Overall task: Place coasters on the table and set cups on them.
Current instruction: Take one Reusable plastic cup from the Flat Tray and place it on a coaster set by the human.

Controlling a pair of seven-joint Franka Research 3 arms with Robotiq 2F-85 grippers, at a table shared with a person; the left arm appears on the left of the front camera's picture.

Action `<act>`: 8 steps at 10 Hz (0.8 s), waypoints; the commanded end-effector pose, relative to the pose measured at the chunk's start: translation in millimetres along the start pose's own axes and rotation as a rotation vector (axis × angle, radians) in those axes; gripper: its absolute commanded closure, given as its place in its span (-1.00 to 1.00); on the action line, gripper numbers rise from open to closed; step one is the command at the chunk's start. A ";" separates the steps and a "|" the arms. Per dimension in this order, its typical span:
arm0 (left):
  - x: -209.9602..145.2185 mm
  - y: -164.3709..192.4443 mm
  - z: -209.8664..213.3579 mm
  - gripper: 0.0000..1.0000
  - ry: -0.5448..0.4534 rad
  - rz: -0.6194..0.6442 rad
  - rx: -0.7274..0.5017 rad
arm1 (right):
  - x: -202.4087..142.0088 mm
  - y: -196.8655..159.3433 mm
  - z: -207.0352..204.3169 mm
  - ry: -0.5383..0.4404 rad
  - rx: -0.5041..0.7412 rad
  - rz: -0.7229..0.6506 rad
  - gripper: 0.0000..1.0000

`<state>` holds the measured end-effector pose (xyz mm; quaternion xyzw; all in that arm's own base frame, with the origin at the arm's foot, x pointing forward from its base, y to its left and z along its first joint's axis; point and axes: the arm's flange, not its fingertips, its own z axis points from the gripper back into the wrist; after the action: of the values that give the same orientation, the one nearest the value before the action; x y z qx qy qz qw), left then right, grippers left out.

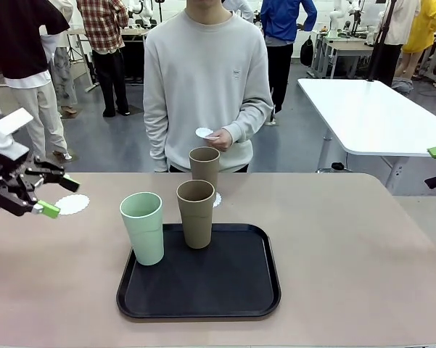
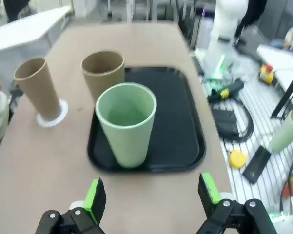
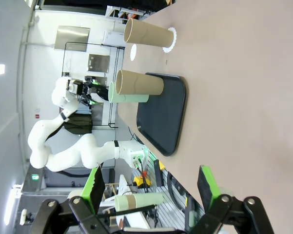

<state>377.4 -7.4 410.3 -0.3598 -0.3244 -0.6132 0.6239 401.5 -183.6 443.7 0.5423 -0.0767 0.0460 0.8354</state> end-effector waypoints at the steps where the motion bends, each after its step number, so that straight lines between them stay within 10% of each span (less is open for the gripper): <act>1: -29.3 13.7 -19.8 -1.00 -0.077 0.056 -0.056 | 0.6 -0.4 0.0 -0.010 0.001 0.007 -1.00; 8: -56.6 14.5 -47.1 -1.00 -0.028 0.121 -0.069 | 0.6 -0.4 0.0 -0.010 0.001 0.007 -1.00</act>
<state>389.8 -16.3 337.8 -0.3999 -0.2870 -0.5802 0.6489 401.4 -183.8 443.7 0.5423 -0.0768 0.0458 0.8354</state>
